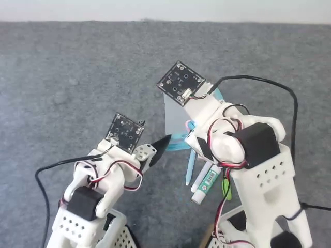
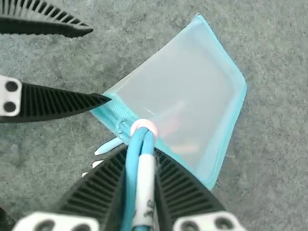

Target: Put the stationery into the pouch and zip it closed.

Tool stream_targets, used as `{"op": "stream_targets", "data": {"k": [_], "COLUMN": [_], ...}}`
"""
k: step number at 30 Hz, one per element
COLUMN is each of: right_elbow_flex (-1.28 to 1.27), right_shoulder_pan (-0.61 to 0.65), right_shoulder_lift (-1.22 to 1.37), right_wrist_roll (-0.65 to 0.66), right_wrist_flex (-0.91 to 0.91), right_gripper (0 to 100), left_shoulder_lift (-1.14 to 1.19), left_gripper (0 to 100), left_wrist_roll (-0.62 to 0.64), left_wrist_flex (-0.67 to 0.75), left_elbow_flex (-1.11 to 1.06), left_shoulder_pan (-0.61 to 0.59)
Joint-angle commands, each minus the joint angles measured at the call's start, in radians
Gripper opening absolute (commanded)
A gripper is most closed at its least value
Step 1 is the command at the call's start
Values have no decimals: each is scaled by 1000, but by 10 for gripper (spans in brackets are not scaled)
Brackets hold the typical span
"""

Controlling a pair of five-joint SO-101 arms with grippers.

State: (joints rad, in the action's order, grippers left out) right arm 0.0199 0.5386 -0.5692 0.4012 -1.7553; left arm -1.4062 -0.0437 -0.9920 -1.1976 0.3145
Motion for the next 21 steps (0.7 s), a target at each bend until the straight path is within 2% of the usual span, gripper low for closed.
{"op": "stream_targets", "data": {"k": [1, 10, 17, 21], "right_elbow_flex": [12, 12, 29, 87], "right_shoulder_pan": [5, 5, 13, 13], "right_shoulder_lift": [2, 2, -10, -10], "right_wrist_roll": [-9, -9, -11, -12], "right_wrist_flex": [10, 5, -12, -36], "right_gripper": [6, 6, 6, 6], "left_shoulder_lift": [-26, -26, -17, -15], "left_gripper": [287, 295, 295, 295], "left_wrist_roll": [-14, -15, -15, -15], "left_wrist_flex": [-52, -64, 121, 133], "left_elbow_flex": [74, 90, -58, -74], "left_shoulder_pan": [9, -9, -54, -51]}}
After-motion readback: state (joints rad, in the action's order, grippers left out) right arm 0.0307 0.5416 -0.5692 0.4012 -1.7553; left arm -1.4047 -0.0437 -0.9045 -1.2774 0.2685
